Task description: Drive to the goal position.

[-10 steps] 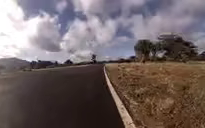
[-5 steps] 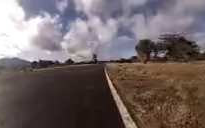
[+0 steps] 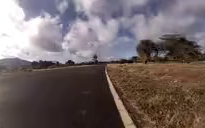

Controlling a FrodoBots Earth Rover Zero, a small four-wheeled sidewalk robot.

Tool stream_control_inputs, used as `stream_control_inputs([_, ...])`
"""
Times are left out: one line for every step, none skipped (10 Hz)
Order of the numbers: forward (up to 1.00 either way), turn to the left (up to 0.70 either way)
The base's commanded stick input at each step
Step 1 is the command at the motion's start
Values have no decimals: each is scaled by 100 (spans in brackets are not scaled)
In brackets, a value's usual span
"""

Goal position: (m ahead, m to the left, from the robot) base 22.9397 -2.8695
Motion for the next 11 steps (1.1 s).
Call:
stream_control_inputs([50, 0])
stream_control_inputs([50, 0])
stream_control_inputs([50, 0])
stream_control_inputs([50, 0])
stream_control_inputs([50, 0])
stream_control_inputs([50, 0])
stream_control_inputs([50, 0])
stream_control_inputs([50, 0])
stream_control_inputs([50, 0])
stream_control_inputs([50, 0])
stream_control_inputs([50, 0])
